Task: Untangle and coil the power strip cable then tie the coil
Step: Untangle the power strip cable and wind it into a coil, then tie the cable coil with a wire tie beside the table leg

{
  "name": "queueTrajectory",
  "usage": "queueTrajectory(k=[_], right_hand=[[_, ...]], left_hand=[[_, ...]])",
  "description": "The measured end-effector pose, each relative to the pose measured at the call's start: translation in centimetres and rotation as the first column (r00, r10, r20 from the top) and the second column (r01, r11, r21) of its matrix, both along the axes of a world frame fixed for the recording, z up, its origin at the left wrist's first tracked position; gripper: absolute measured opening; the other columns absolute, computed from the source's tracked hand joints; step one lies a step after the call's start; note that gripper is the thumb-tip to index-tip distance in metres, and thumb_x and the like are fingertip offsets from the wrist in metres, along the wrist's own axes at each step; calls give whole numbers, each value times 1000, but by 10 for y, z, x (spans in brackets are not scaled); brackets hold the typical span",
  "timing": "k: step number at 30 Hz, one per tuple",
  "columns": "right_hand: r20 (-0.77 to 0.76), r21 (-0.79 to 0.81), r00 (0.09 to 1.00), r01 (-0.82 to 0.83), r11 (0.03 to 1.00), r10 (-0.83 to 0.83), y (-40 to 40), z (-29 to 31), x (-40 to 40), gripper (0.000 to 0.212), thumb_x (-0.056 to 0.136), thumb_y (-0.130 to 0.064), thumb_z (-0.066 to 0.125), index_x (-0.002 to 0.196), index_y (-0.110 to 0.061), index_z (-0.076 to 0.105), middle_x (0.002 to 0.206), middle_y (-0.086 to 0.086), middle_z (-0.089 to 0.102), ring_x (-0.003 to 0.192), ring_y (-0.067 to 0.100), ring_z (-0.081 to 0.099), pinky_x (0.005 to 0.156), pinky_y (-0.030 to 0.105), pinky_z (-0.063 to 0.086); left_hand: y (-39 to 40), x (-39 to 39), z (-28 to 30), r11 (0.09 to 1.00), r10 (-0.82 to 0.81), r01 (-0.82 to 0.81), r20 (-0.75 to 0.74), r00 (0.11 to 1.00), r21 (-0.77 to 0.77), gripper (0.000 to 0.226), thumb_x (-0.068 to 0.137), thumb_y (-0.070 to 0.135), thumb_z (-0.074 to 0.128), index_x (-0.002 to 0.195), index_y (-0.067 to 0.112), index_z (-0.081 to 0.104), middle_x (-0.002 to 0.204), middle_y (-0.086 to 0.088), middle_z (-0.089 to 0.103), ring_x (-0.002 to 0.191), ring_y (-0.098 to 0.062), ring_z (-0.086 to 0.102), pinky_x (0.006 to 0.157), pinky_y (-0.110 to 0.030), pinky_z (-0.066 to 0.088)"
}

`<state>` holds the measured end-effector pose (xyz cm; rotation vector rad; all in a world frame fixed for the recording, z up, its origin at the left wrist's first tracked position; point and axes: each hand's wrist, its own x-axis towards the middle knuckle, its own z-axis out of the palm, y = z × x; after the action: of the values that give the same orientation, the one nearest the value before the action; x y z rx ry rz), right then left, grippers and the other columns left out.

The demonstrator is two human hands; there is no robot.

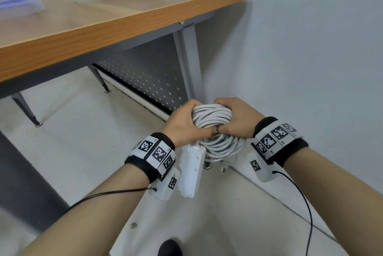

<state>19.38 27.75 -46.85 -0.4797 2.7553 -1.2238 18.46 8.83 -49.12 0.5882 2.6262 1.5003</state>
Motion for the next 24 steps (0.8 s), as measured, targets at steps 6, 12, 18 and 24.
queueTrajectory(k=[6,12,18,24], right_hand=[[27,30,998,-65,997,65,-8,-12,-31,31,69,-2,75,91,-19,62,80,2,70,69,17,69,64,31,57],[25,60,996,-81,995,80,-7,-10,-58,34,68,1,73,88,-24,61,78,1,69,68,20,69,64,33,58],[27,35,994,-111,993,110,-11,-15,-71,37,69,1,73,86,-29,61,77,-1,71,64,13,69,60,27,57],[-6,6,995,-97,995,97,-8,-14,-76,39,68,1,73,82,-33,60,74,-4,68,64,9,66,62,25,53]], left_hand=[[-14,-19,-13,999,54,-54,53,997,-8,71,48,58,83,106,29,54,98,8,68,89,-9,68,83,-37,58],[-15,-39,-18,982,45,-66,116,992,179,60,64,58,71,110,22,60,100,4,70,91,-10,67,84,-33,56],[-41,-56,-27,857,257,-284,119,959,430,24,83,30,52,86,18,73,85,-3,73,81,-15,69,73,-36,59],[-73,-102,-56,831,468,-530,302,831,171,19,86,4,52,78,13,68,76,-7,69,76,-24,67,66,-35,58]])
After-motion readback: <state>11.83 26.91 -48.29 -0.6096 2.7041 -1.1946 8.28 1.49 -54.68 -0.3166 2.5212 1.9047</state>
